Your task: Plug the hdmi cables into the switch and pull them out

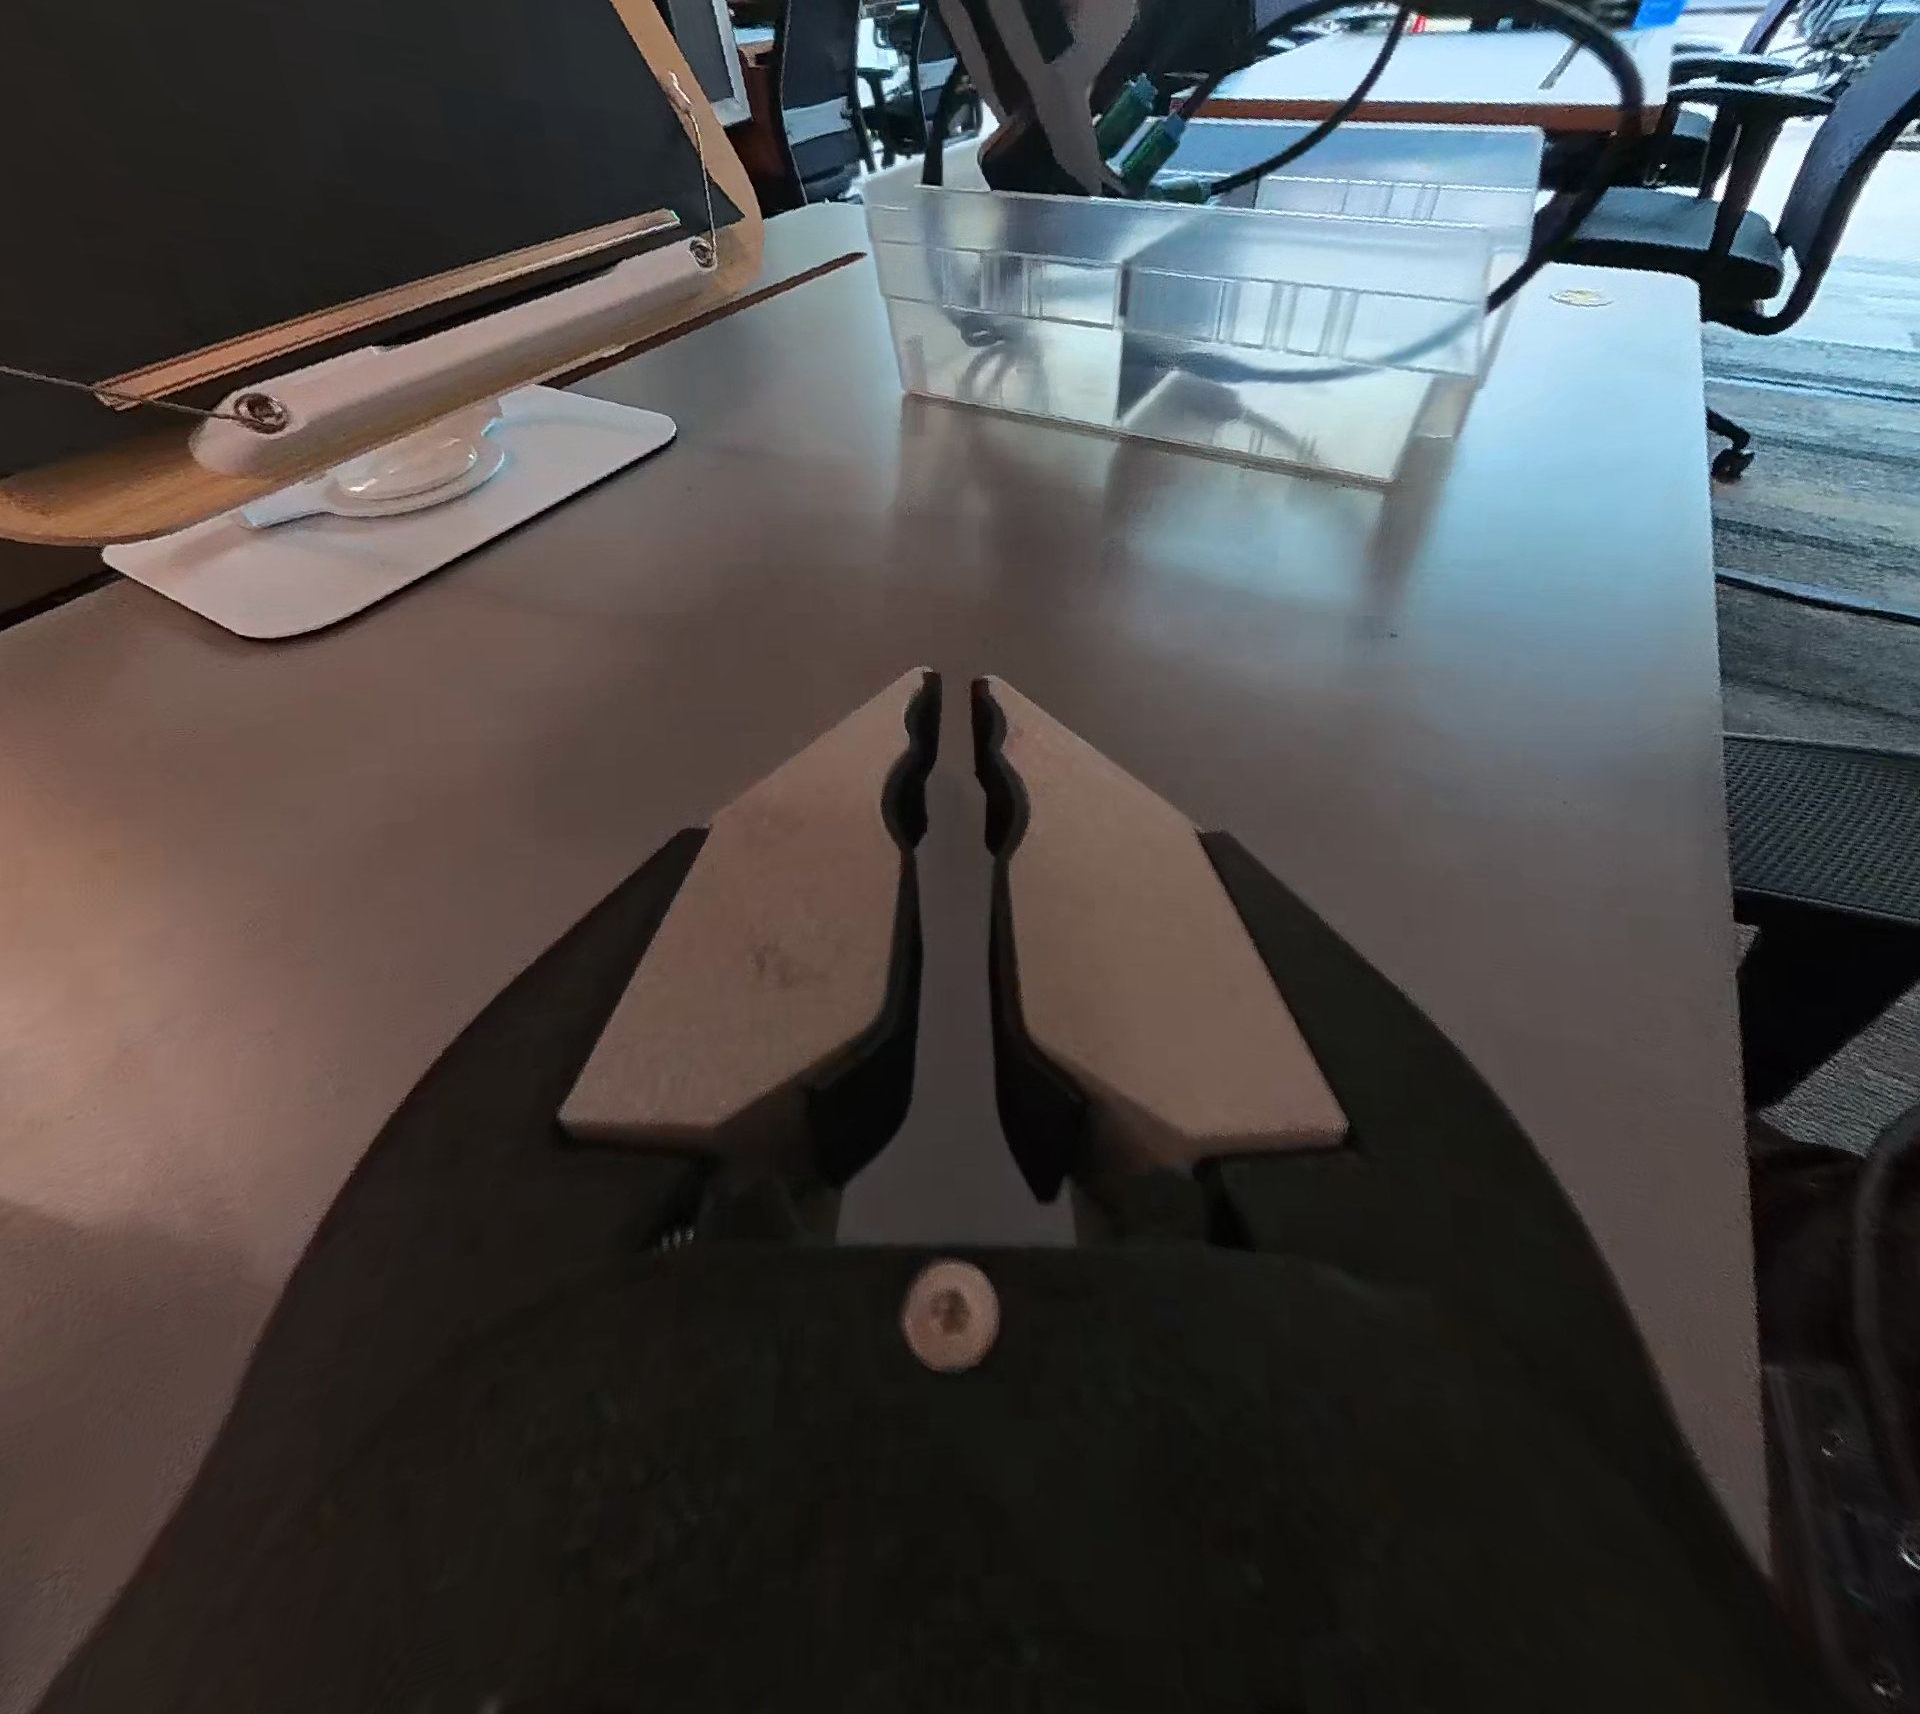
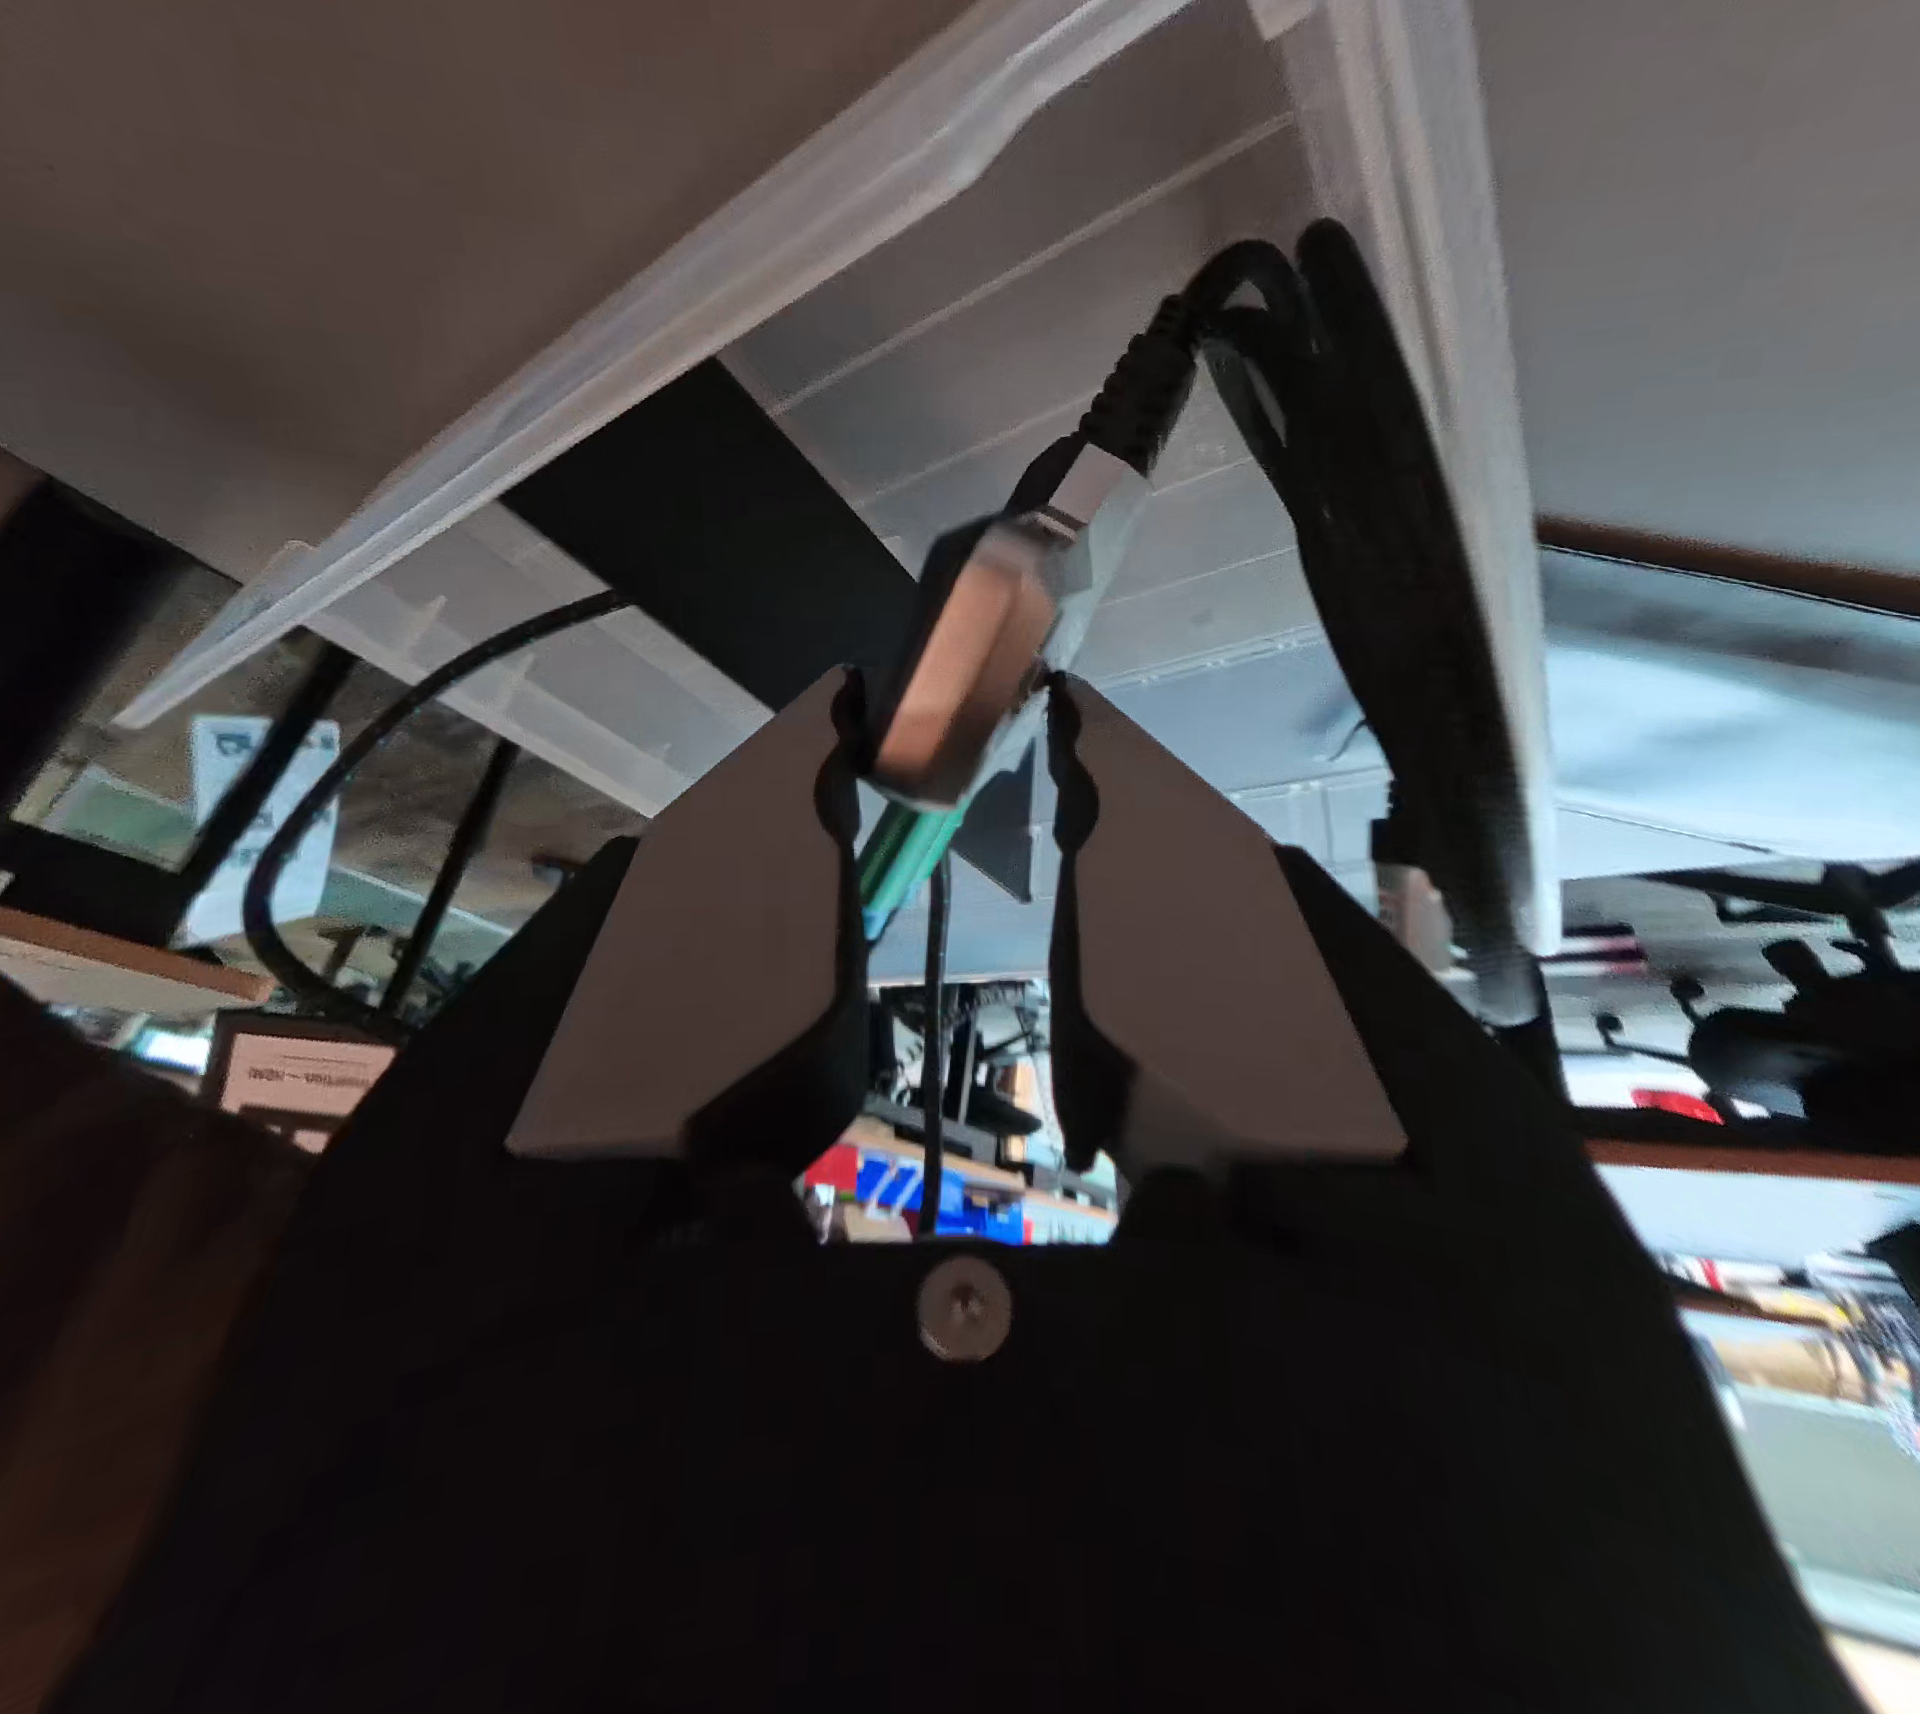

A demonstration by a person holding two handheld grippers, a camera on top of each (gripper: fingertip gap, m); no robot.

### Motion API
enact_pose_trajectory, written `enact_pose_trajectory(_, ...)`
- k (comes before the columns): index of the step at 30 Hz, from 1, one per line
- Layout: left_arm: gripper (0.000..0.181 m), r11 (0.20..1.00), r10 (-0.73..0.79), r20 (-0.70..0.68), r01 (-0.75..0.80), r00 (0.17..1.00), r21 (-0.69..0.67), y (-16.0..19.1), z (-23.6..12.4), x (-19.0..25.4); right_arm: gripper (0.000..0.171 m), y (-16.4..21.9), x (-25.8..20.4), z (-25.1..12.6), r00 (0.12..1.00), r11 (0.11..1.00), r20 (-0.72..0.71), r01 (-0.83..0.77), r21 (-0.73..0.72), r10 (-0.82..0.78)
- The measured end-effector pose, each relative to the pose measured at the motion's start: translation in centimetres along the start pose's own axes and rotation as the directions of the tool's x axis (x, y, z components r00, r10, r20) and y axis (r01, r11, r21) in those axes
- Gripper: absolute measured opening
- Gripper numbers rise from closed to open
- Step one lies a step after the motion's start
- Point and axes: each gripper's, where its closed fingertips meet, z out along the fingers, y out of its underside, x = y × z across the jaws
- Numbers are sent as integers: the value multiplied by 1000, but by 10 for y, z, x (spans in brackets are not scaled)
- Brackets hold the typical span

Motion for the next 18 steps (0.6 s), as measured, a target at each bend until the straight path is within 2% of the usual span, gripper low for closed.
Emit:
enact_pose_trajectory(4, 2, 1000, -20, -12, 21, 1000, 15, -2, -2, 0, 22, 4, -7, -26, 997, 973, -78, 41, 225, -24)
enact_pose_trajectory(7, 3, 1000, -19, -19, 20, 1000, 11, -1, -2, 1, 39, 28, -9, -61, 983, 893, -172, 19, 449, 65)
enact_pose_trajectory(9, 3, 1000, -17, -18, 17, 1000, 9, -1, -2, 2, 63, 54, -19, -77, 974, 817, -184, -1, 577, 131)
enact_pose_trajectory(10, 2, 1000, -19, -18, 19, 1000, 10, -1, -2, 2, 80, 66, -27, -81, 973, 774, -169, -12, 633, 154)
enact_pose_trajectory(11, 2, 1000, -20, -19, 20, 1000, 12, -1, -2, 2, 89, 76, -38, -82, 977, 731, -141, -21, 682, 160)
enact_pose_trajectory(14, 1, 1000, -27, -26, 27, 999, 11, -1, -2, 2, 105, 100, -73, -64, 990, 689, -39, -68, 721, 138)
enact_pose_trajectory(15, 1, 999, -31, -29, 31, 999, 8, -1, -2, 2, 110, 105, -80, -54, 989, 701, -24, -87, 707, 148)
enact_pose_trajectory(18, 0, 999, -44, -37, 44, 998, -4, 1, 0, 1, 112, 111, -93, -24, 982, 755, -19, -133, 642, 189)
